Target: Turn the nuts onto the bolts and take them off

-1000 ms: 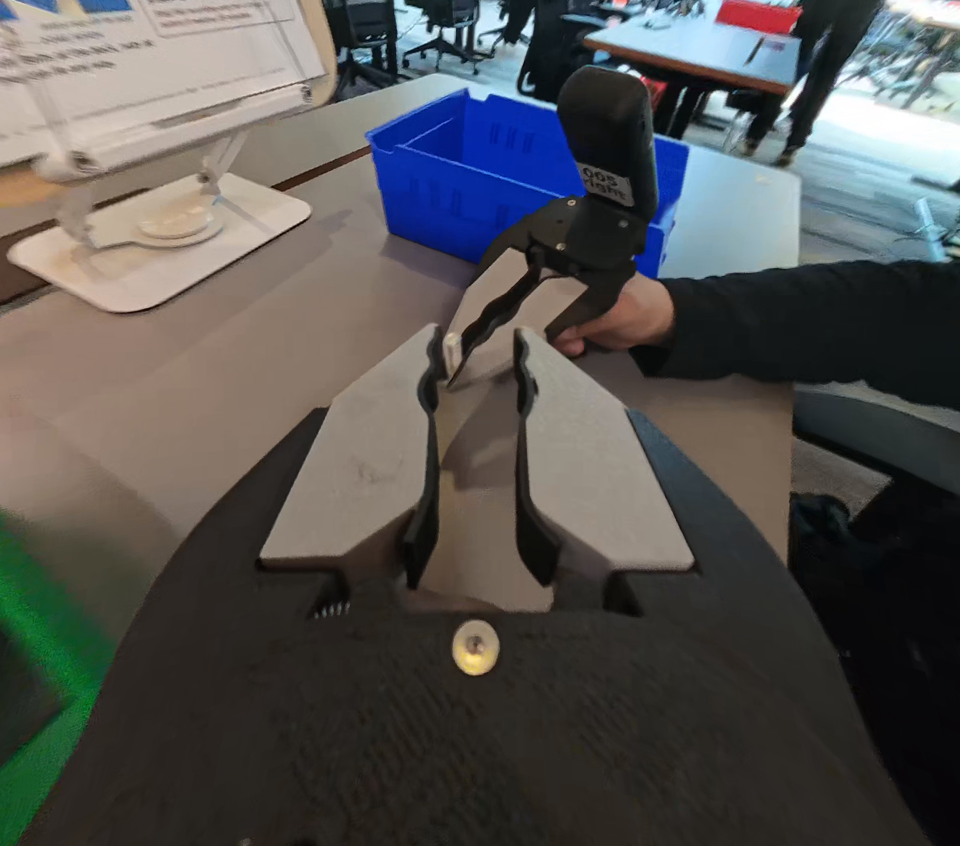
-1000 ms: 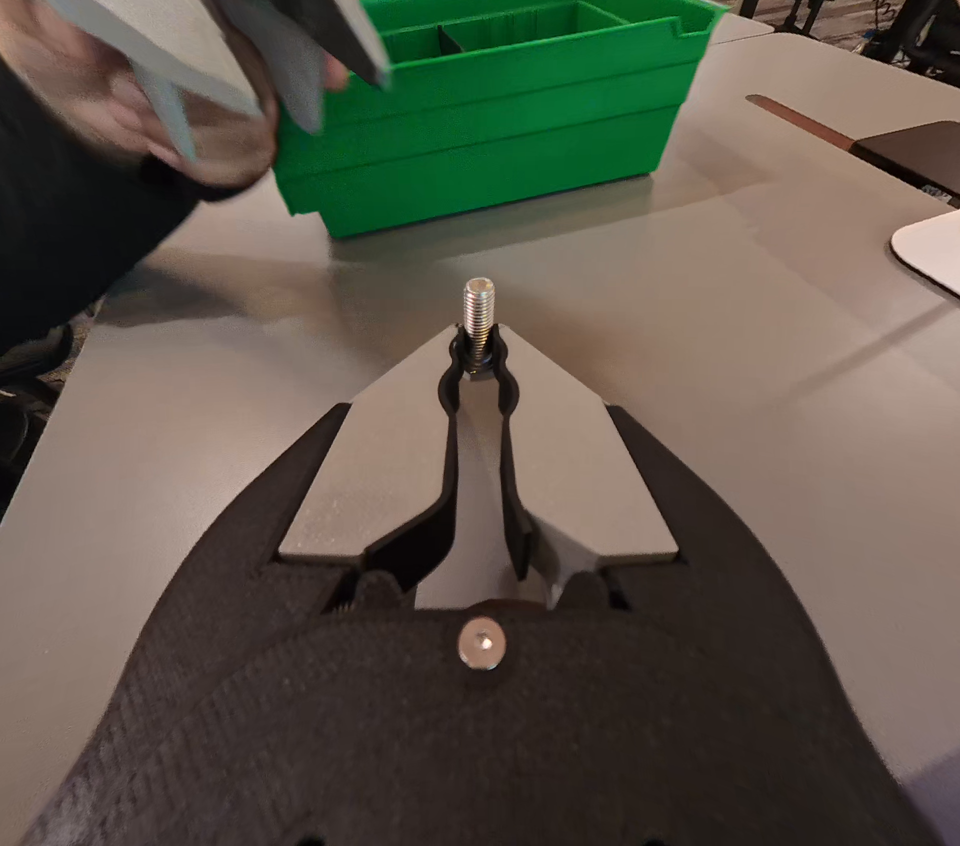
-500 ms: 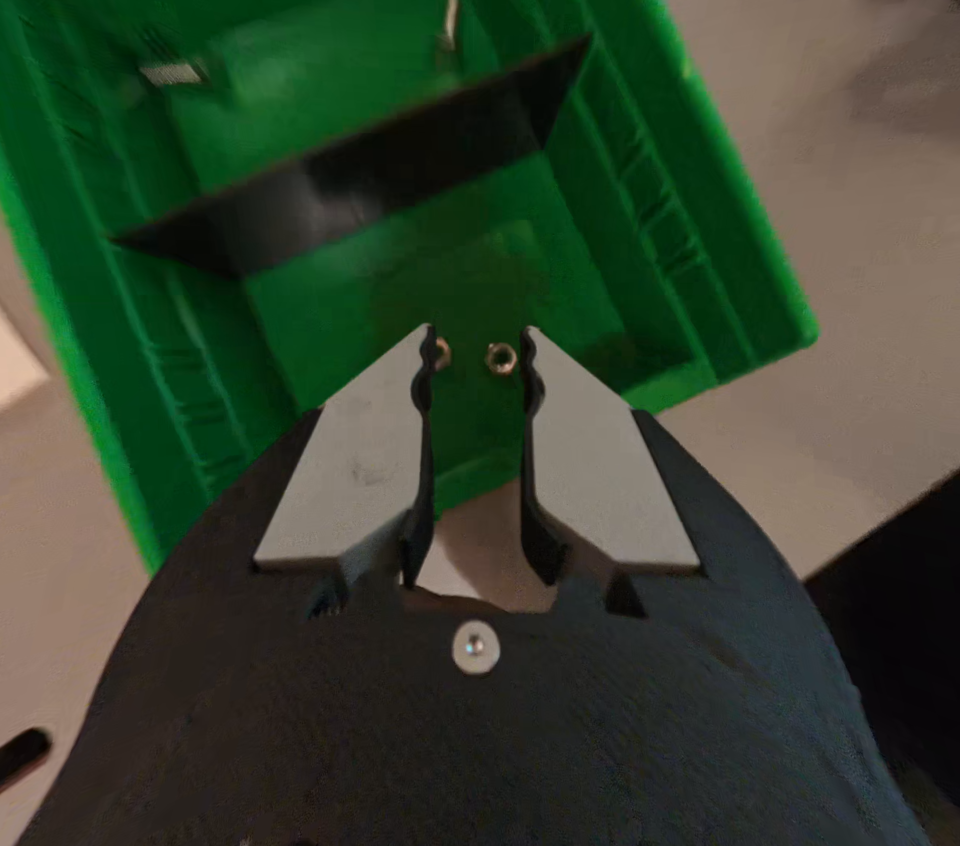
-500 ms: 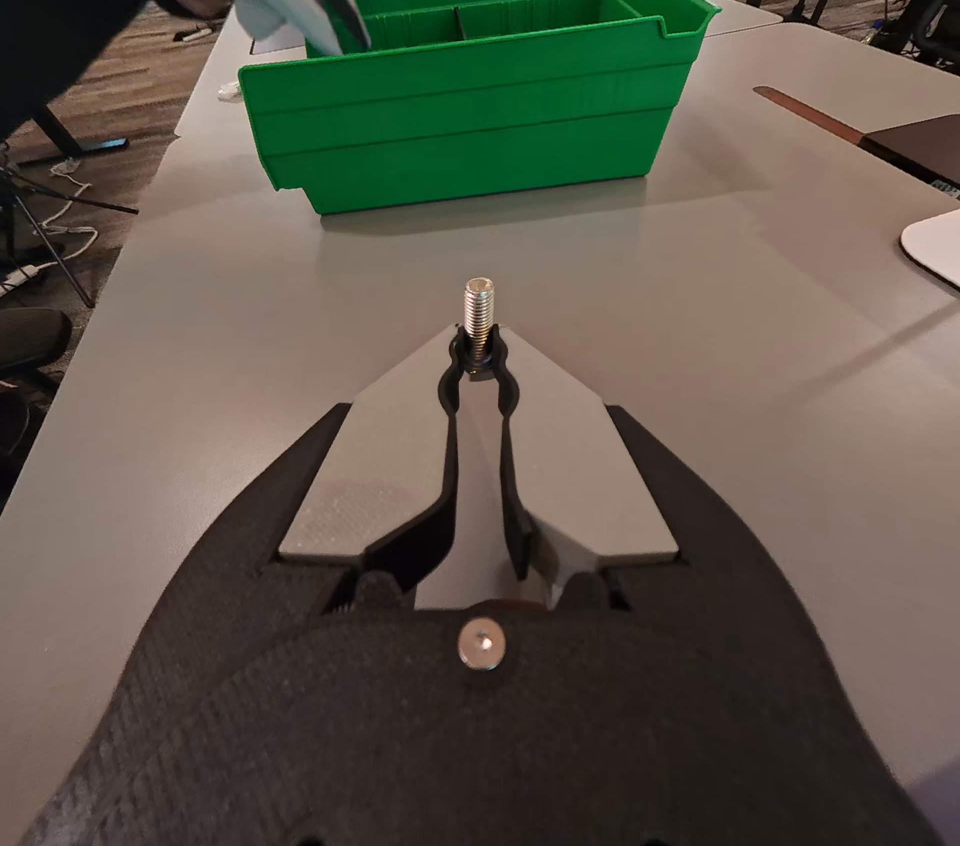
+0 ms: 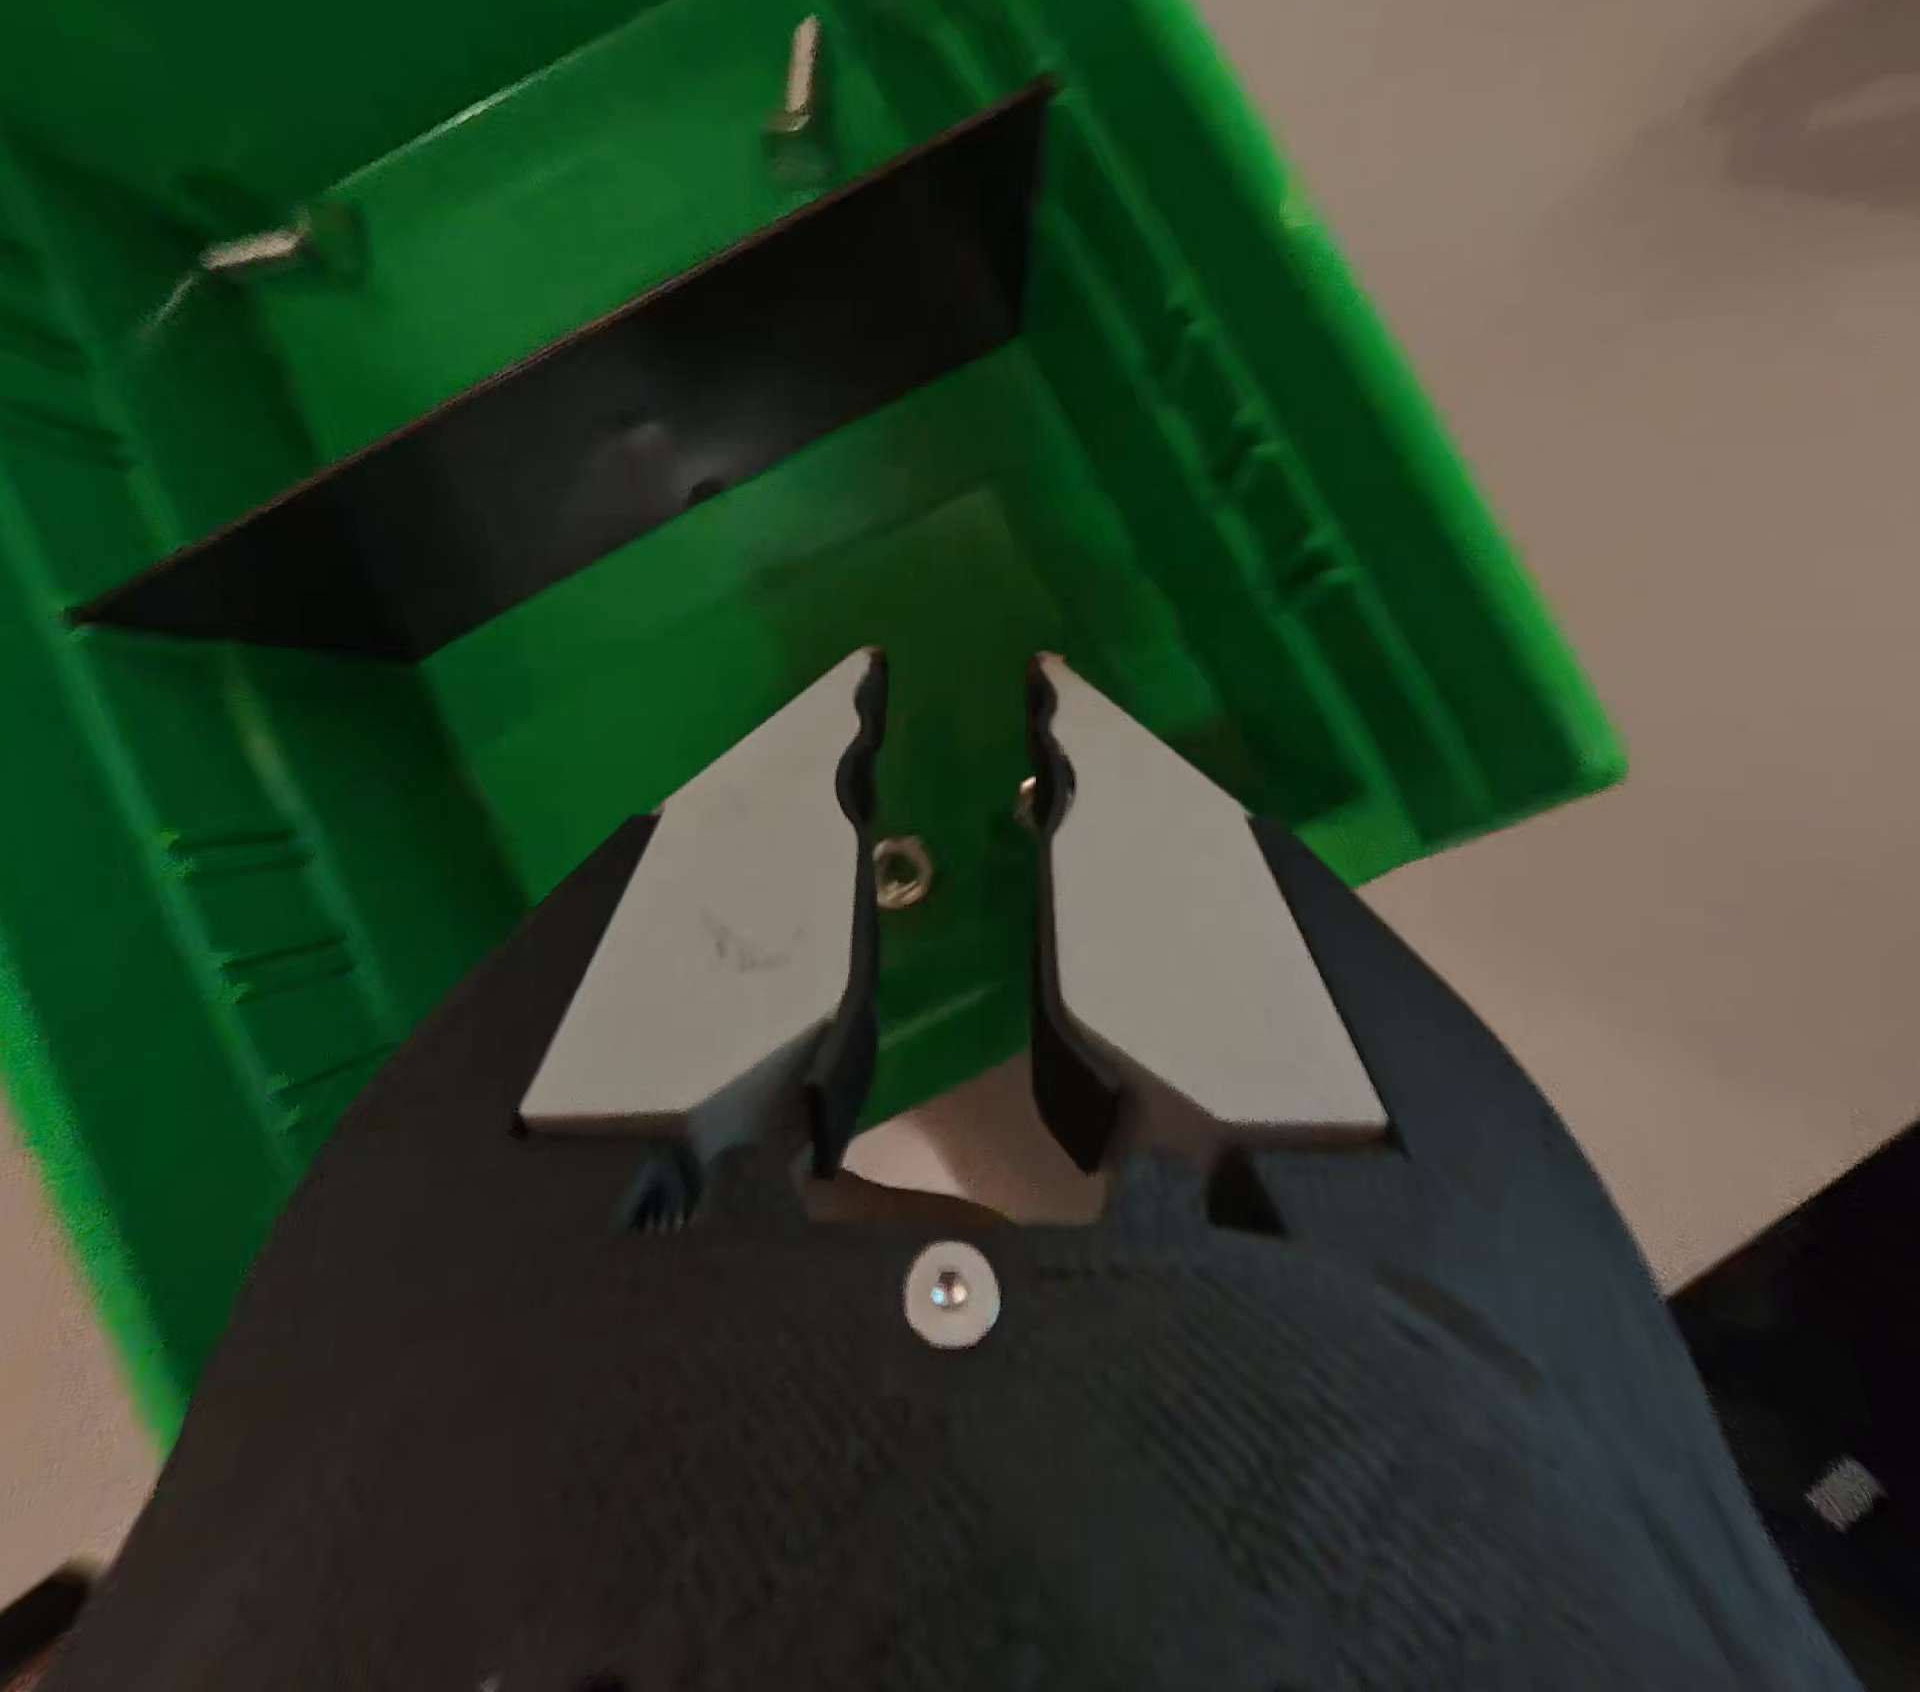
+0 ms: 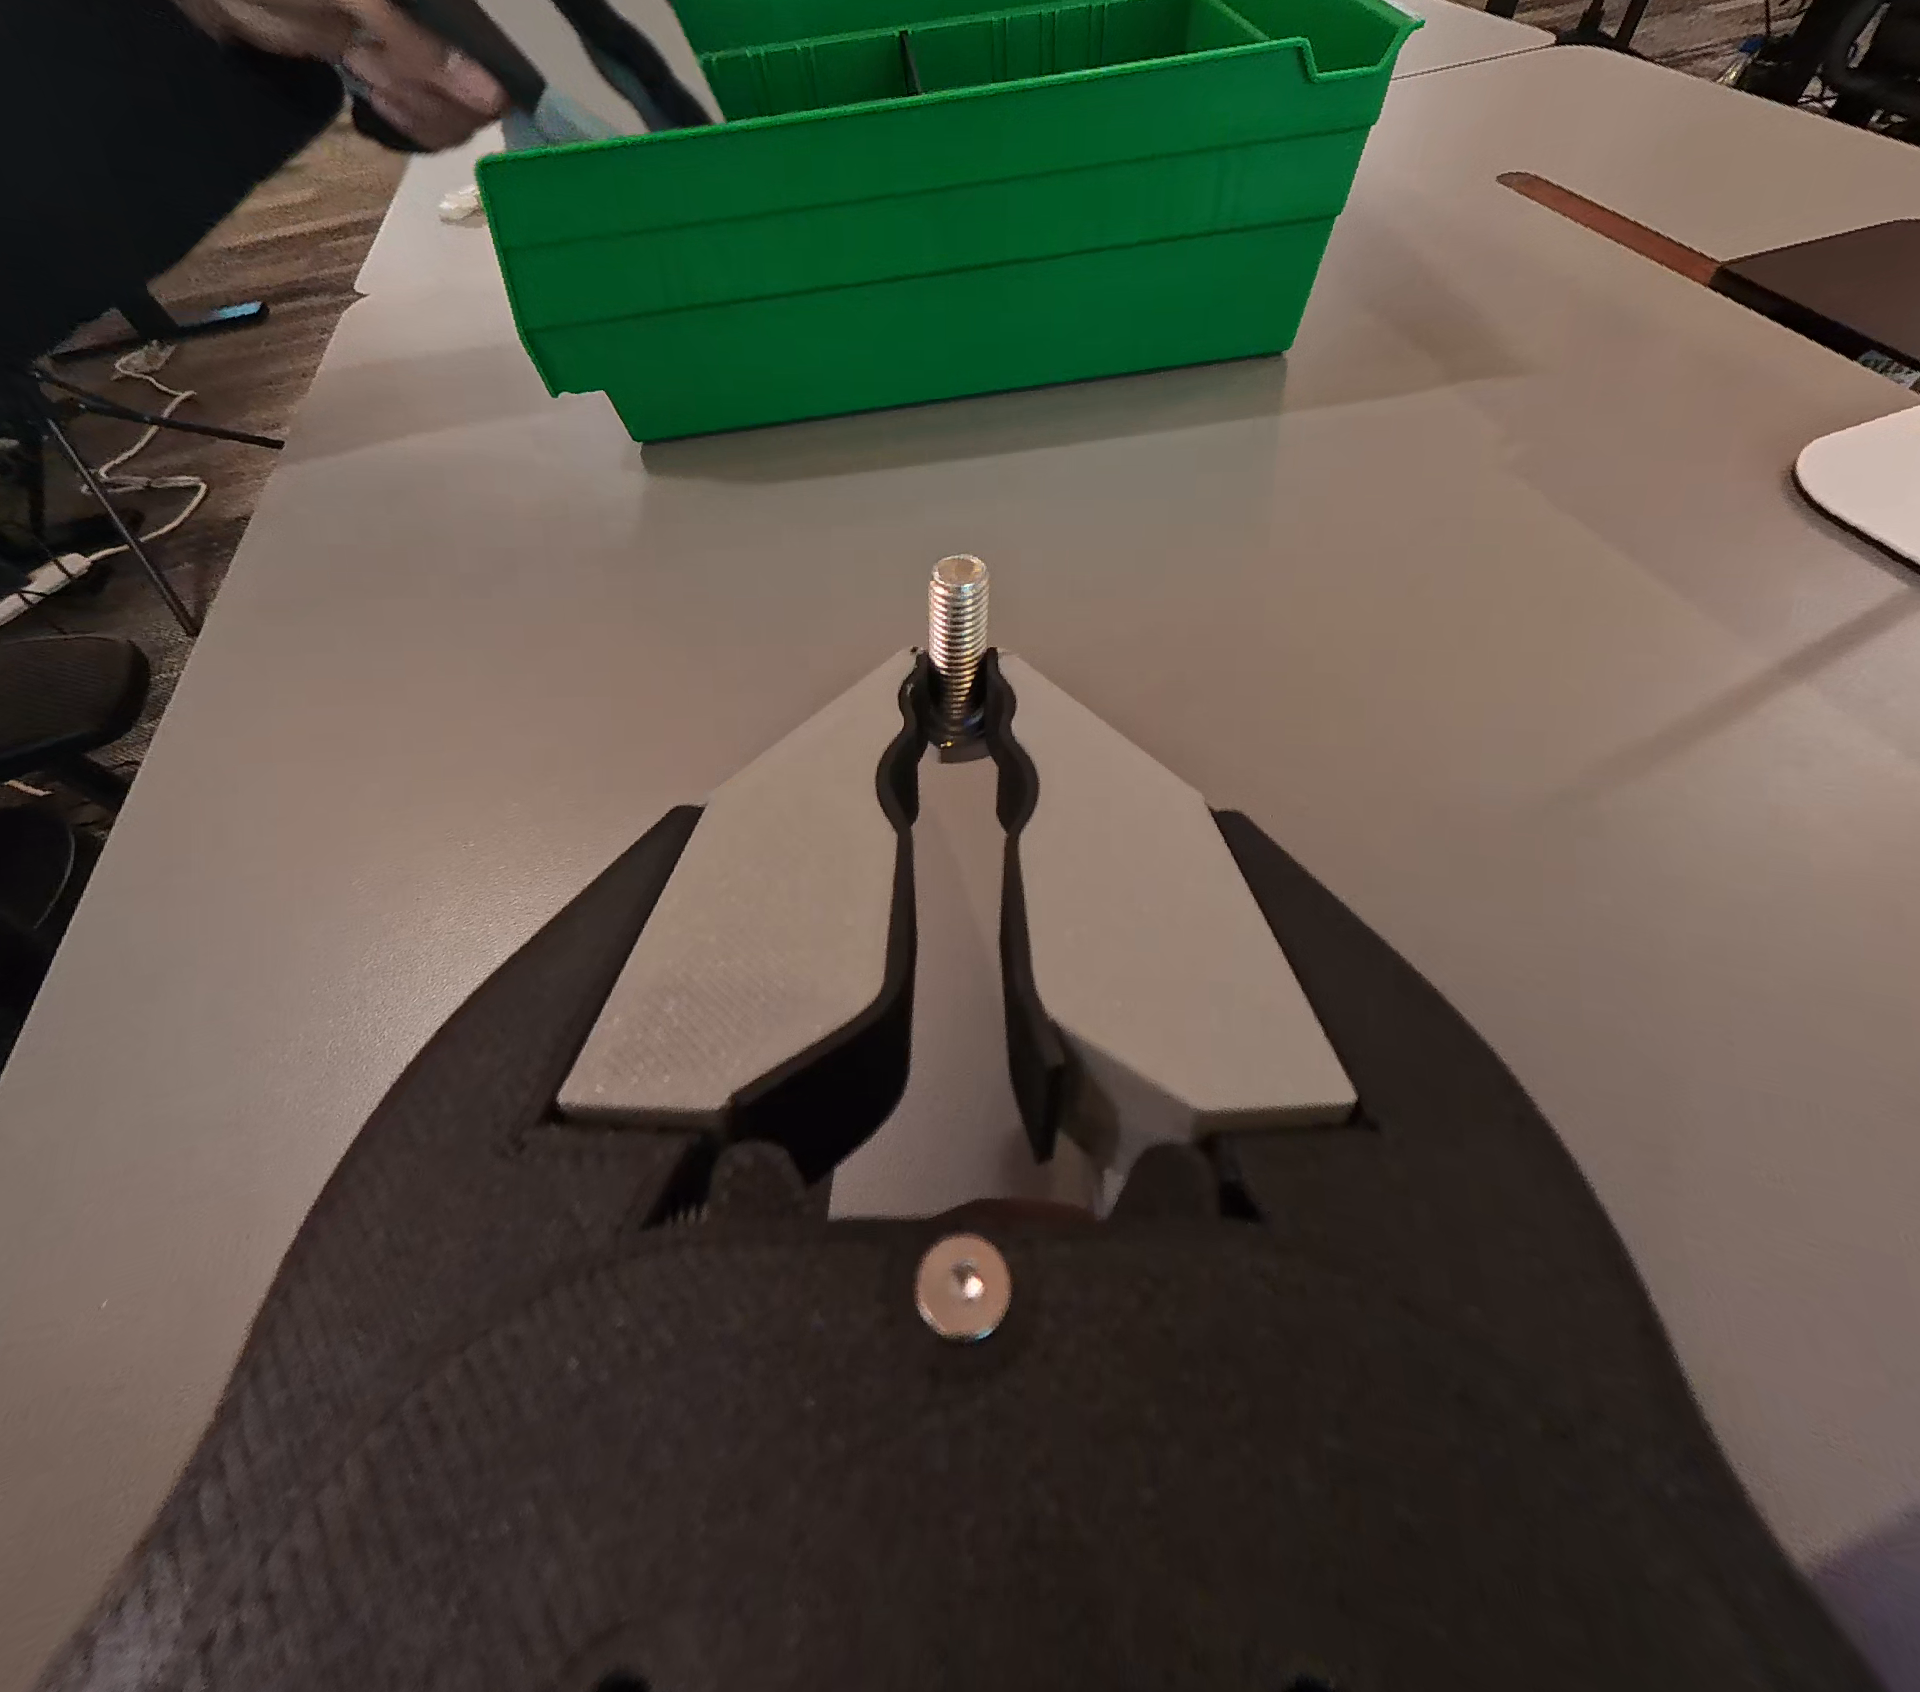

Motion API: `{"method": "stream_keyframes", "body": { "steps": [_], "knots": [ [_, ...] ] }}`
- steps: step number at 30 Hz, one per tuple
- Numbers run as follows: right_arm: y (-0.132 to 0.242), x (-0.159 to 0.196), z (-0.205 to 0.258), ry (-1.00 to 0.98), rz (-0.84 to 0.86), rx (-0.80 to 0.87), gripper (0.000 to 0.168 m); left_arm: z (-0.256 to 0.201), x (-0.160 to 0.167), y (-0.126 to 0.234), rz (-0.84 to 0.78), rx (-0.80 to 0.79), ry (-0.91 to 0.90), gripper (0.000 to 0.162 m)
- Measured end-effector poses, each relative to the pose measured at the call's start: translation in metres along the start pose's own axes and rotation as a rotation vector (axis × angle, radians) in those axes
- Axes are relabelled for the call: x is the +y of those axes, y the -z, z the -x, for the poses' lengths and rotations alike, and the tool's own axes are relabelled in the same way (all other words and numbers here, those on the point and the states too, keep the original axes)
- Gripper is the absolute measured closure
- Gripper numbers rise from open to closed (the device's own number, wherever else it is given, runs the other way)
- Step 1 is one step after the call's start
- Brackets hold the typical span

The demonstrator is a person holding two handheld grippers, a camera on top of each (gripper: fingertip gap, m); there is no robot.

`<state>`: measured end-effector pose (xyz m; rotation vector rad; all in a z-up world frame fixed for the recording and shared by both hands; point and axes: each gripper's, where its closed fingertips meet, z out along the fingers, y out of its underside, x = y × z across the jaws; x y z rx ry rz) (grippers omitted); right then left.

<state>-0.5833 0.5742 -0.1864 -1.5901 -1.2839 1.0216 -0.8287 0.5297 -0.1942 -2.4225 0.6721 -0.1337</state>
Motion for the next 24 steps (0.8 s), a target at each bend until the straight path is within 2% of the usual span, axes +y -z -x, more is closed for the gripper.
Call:
{"method": "stream_keyframes", "body": {
  "steps": [5,8,15,18,24],
  "knots": [
    [-0.001,0.002,0.001,0.006,0.011,-0.005,0.162,0.036,0.042,-0.013,0.272,-0.045,0.026,0.136],
    [-0.001,0.002,0.002,0.008,0.012,-0.006,0.162,0.041,0.038,-0.017,0.271,-0.031,0.065,0.139],
    [-0.004,0.004,0.006,0.013,0.033,-0.023,0.162,0.038,0.043,-0.029,0.387,0.024,0.057,0.15],
    [-0.005,0.005,0.007,0.024,0.039,-0.021,0.162,0.042,0.043,-0.028,0.425,-0.007,0.04,0.139],
    [-0.005,0.006,0.007,0.019,0.044,-0.024,0.162,0.039,0.045,-0.027,0.443,0.019,0.03,0.137]
  ]
}}
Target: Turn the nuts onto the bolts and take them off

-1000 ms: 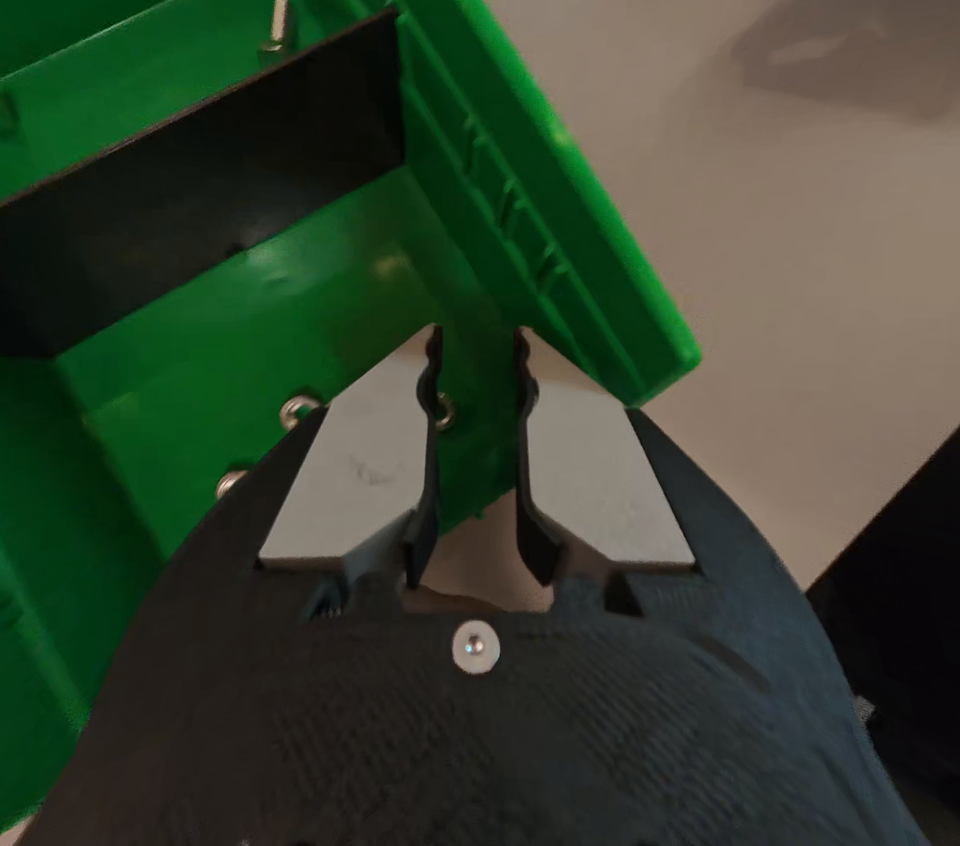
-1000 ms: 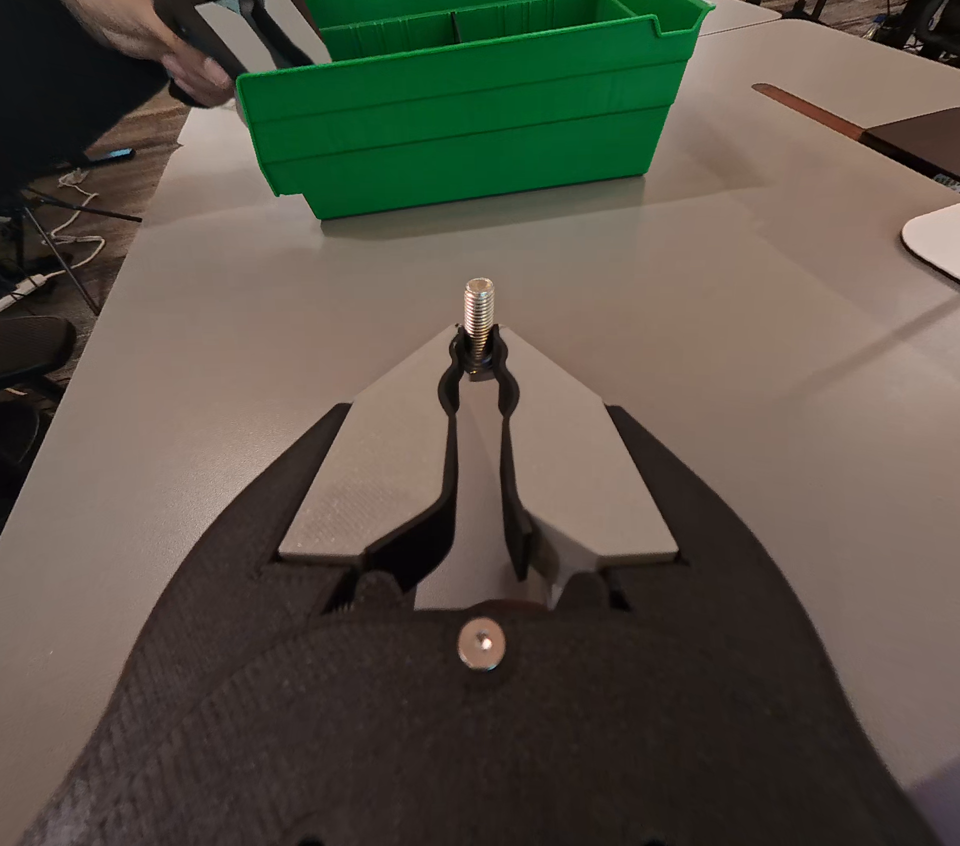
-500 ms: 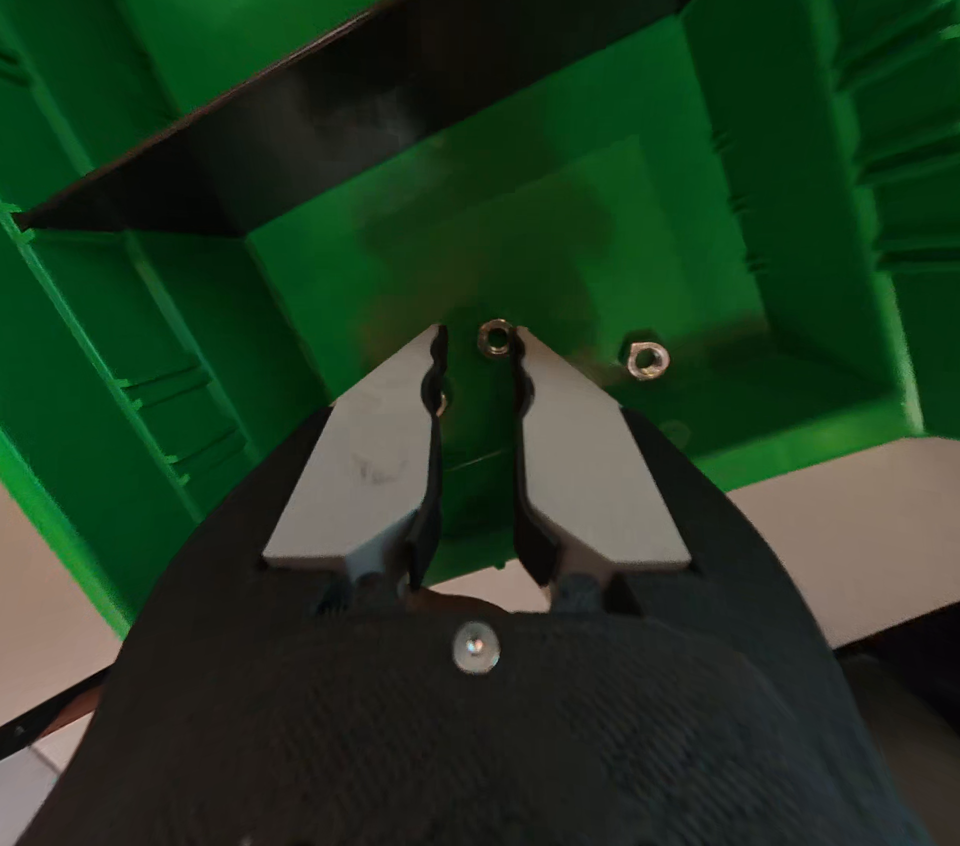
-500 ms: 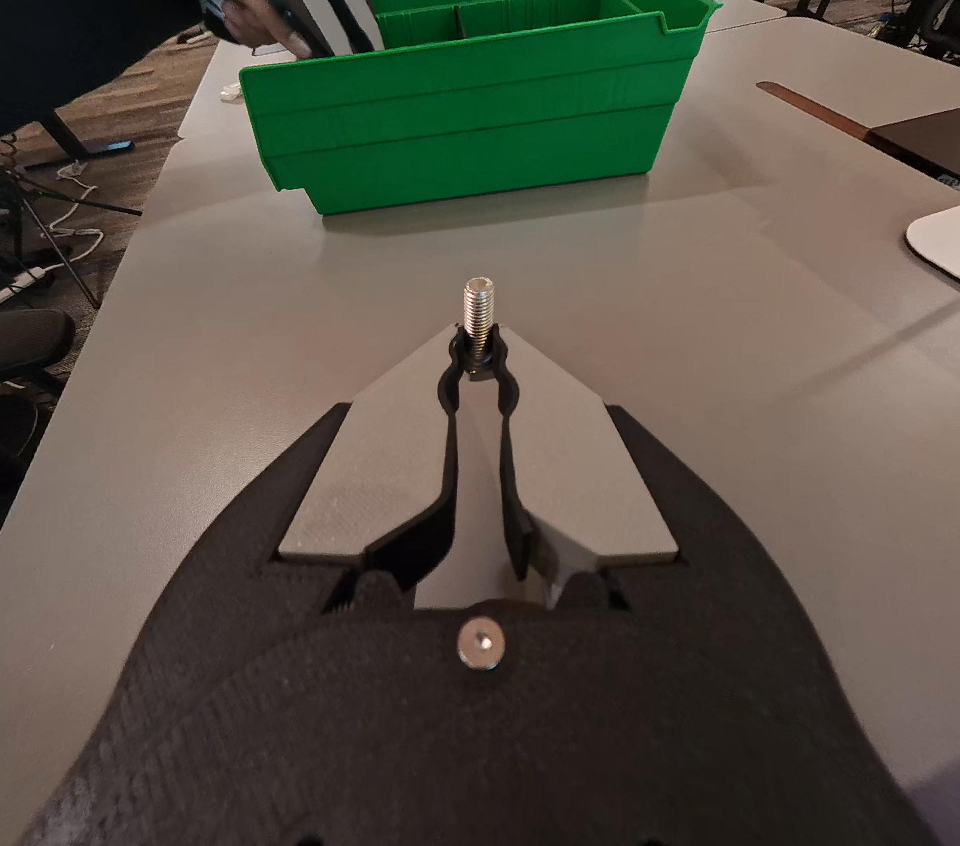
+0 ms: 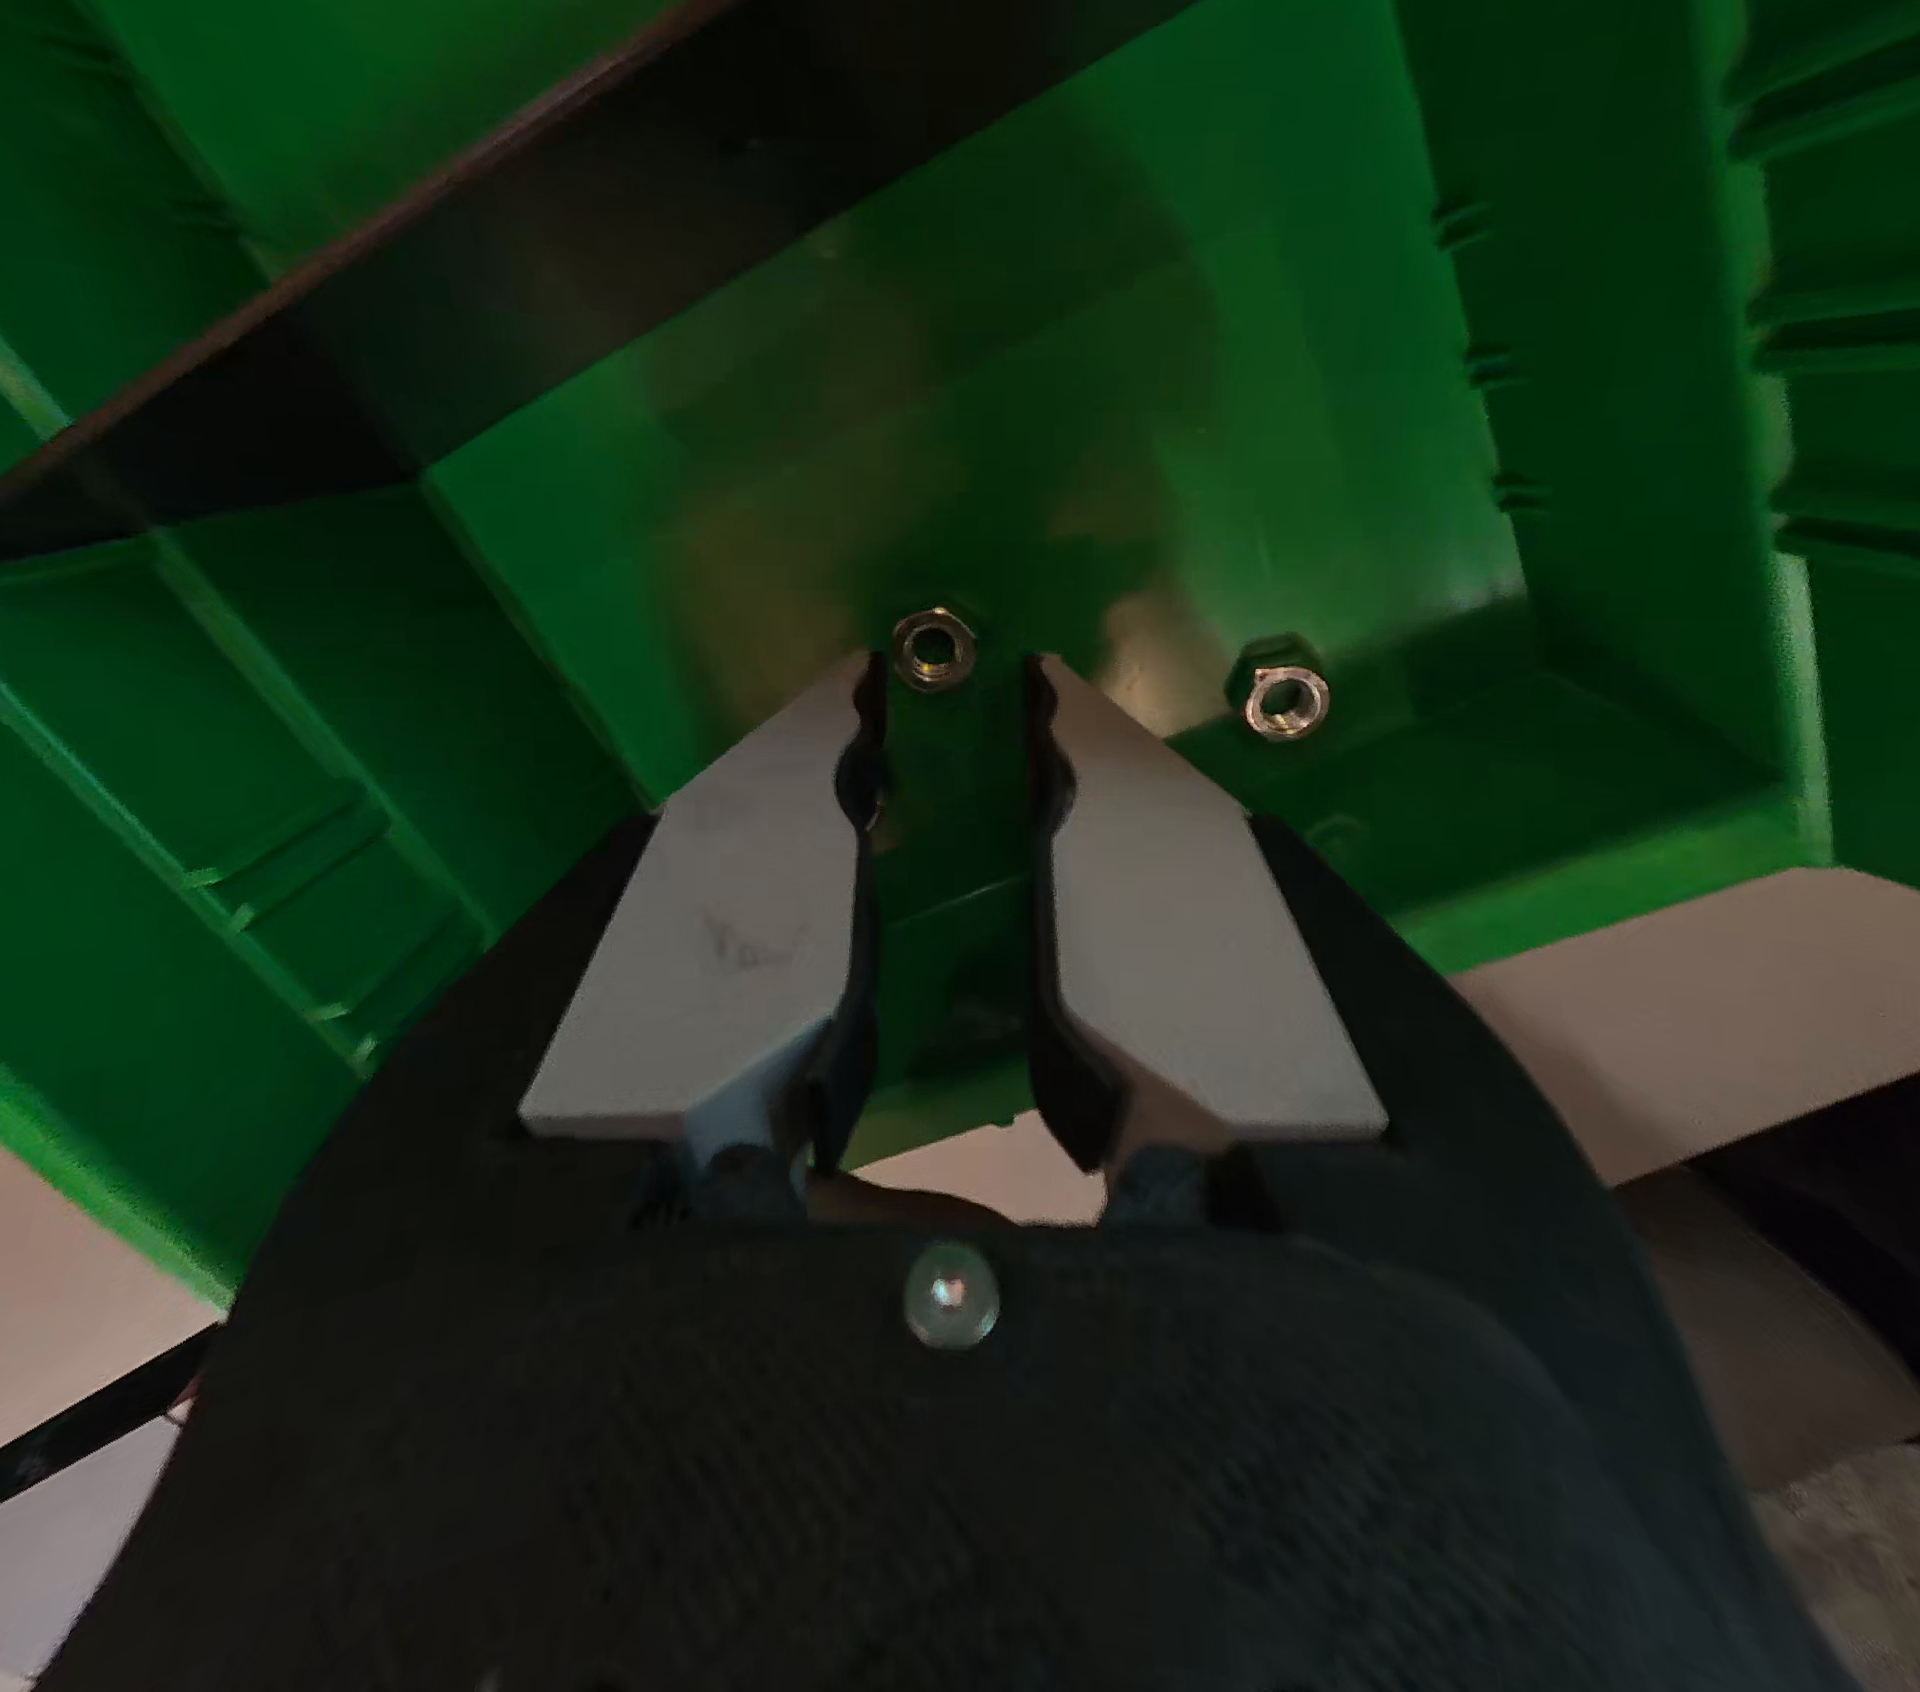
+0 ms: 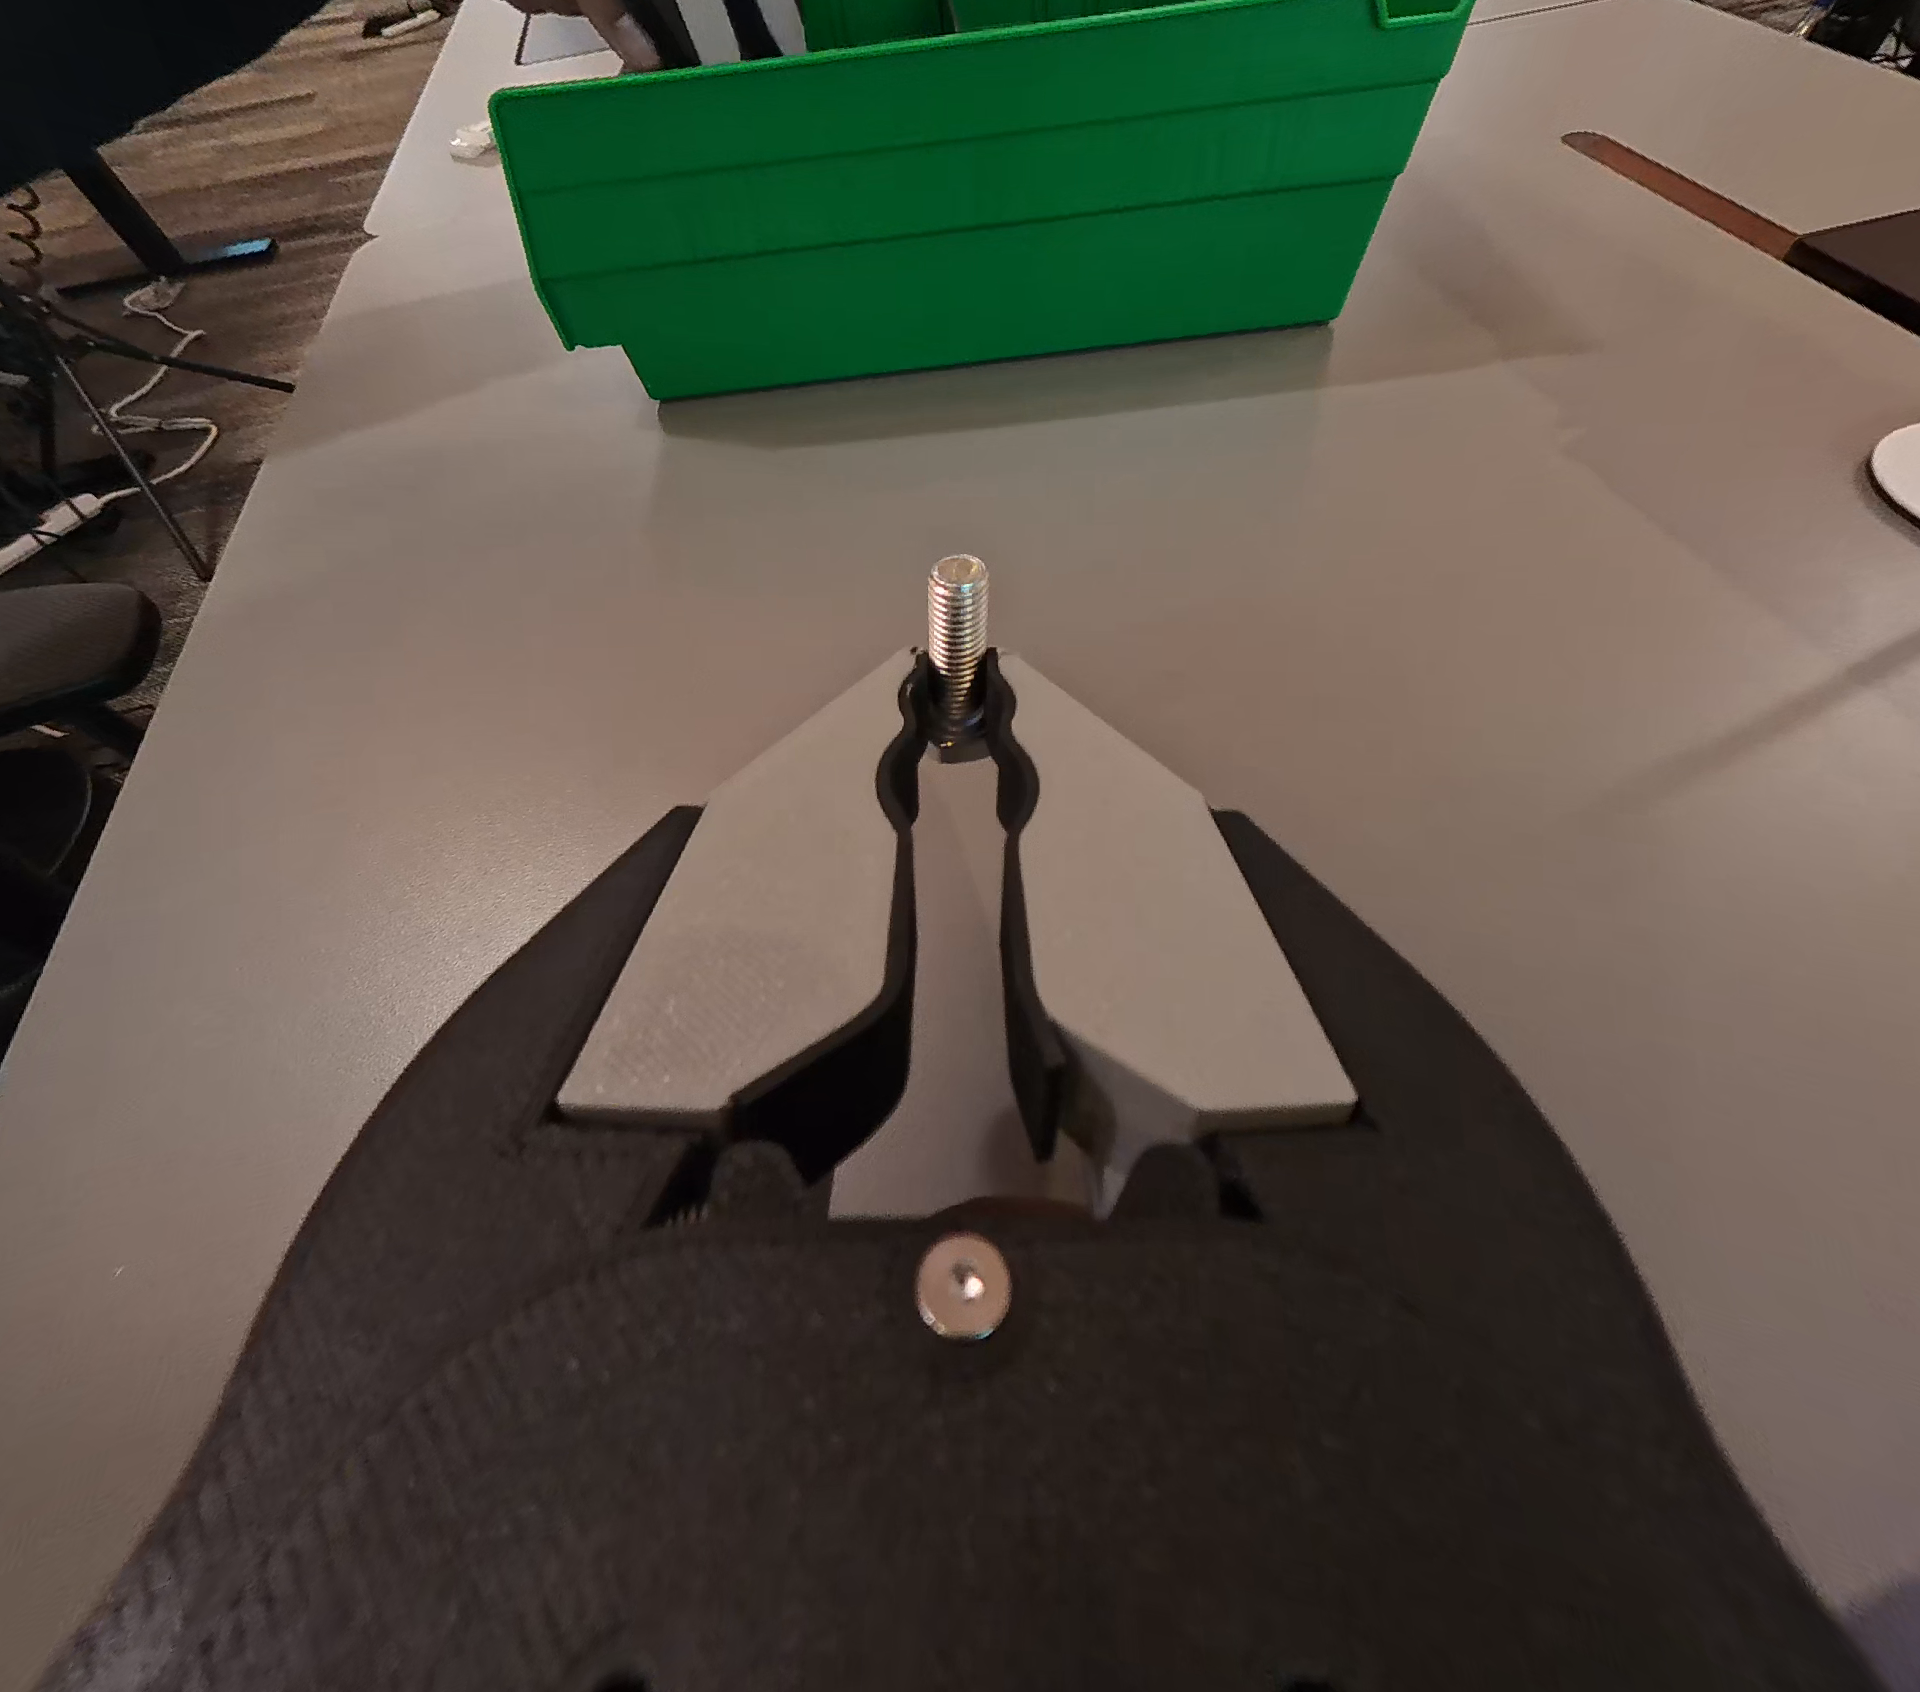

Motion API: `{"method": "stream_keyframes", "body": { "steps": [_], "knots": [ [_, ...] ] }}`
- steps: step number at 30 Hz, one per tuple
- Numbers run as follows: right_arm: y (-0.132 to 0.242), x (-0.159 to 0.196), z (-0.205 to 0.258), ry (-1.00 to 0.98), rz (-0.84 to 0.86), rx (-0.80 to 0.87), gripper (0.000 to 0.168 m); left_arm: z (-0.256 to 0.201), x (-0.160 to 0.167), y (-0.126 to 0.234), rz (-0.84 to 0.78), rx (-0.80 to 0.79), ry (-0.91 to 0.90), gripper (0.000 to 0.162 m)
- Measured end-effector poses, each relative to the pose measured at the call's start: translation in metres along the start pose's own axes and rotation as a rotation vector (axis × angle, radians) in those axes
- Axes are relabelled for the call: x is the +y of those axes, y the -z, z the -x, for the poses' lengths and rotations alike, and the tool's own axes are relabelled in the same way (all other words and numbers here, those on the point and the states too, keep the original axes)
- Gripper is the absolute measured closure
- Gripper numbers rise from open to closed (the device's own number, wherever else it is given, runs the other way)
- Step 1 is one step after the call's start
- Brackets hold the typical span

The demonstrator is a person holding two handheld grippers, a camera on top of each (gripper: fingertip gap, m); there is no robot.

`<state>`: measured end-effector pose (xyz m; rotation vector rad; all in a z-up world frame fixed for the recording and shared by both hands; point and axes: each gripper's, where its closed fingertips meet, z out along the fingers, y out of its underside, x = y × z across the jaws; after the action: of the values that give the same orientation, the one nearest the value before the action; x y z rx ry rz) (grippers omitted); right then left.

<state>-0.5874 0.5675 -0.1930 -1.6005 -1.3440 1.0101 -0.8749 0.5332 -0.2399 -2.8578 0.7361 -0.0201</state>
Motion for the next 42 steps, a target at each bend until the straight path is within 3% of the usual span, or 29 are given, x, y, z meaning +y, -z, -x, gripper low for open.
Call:
{"method": "stream_keyframes", "body": {
  "steps": [12,16,19,21,25,28,31,36,42],
  "knots": [
    [-0.001,0.002,0.002,0.002,0.012,-0.01,0.162,0.01,-0.011,-0.001,-0.078,-0.04,-0.007,0.147],
    [-0.001,0.0,0.007,0.032,-0.001,-0.022,0.162,-0.01,-0.048,0.058,-0.379,0.018,-0.015,0.147],
    [-0.003,-0.002,0.01,0.045,-0.01,-0.033,0.162,-0.068,-0.089,0.118,-0.65,0.124,-0.143,0.147],
    [-0.003,-0.003,0.01,0.057,-0.008,-0.024,0.162,-0.117,-0.115,0.132,-0.721,0.143,-0.276,0.147],
    [0.0,-0.002,0.009,0.091,0.002,0.024,0.162,-0.207,-0.16,0.108,-0.688,0.187,-0.553,0.147],
    [0.004,-0.005,0.003,0.116,-0.011,0.07,0.162,-0.233,-0.185,0.087,-0.596,0.134,-0.744,0.147],
    [0.001,0.001,0.0,0.106,0.004,0.072,0.162,-0.265,-0.202,0.09,-0.607,0.219,-0.87,0.147],
    [0.003,-0.003,-0.005,0.099,-0.021,0.079,0.162,-0.266,-0.207,0.069,-0.506,0.225,-0.999,0.147],
    [0.004,-0.007,-0.007,0.092,-0.046,0.087,0.162,-0.257,-0.214,0.076,-0.541,0.263,-0.979,0.147]
  ]
}}
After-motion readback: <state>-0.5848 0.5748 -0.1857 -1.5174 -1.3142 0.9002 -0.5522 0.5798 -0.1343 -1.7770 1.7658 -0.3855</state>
